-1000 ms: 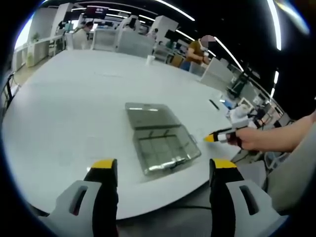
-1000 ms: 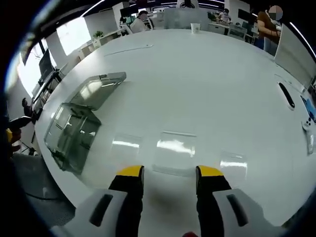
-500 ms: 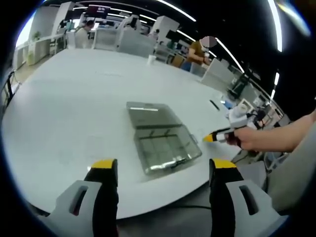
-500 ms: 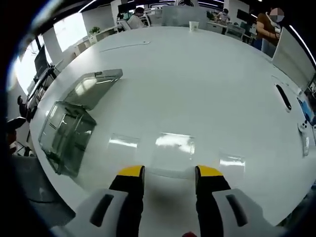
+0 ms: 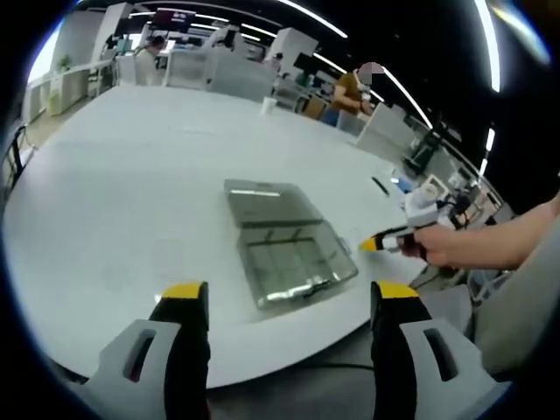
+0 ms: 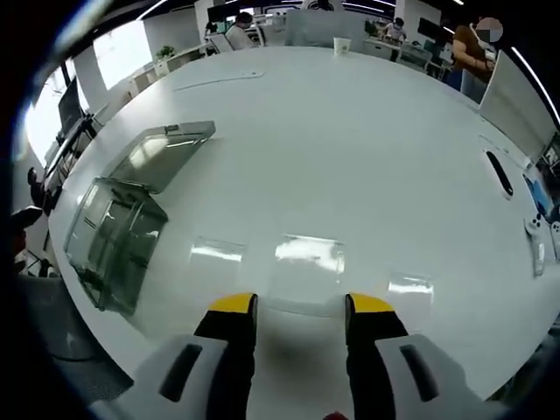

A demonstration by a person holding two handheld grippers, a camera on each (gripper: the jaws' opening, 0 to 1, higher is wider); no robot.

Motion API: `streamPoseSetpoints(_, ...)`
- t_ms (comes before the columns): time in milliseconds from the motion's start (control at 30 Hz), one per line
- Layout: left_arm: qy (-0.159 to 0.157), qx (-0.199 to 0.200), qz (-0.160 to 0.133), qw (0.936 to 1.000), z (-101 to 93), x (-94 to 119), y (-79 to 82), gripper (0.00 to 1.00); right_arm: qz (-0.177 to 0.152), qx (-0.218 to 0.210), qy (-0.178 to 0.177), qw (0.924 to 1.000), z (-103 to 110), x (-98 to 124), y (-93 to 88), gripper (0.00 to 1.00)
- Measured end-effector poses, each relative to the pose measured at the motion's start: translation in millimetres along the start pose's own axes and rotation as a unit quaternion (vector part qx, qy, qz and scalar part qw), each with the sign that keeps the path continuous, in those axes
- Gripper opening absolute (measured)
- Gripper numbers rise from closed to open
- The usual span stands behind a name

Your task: Insert the divider into the dual guide fixture by aligning both edges with the guide slots and pushing it downward to the bottom, including one-sided entry, uneven engagement, binding, and posture correction.

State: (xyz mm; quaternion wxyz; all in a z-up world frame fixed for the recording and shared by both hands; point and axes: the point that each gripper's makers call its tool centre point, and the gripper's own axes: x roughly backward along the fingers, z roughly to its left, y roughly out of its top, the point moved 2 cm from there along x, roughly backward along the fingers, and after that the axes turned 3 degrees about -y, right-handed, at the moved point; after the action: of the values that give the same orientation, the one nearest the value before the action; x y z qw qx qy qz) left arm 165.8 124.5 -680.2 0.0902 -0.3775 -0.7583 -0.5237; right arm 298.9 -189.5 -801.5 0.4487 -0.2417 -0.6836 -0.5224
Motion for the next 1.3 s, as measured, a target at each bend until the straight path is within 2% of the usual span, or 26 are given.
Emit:
streamPoseSetpoints(800,-0.001,0.0,0.0,1.0,0.1,-0.4,-0.1,0.72,0.006,-0.001,-0.002,1.0,-2.7,0.5,-1.3,0.31)
streamPoseSetpoints(1300,-0.003,0.001,-0.001,1.0,-1.2,-0.8,-0.3,0.71,0.062,0.003,0.0,0.9981,-3.3,-1.4,2.4,0.31)
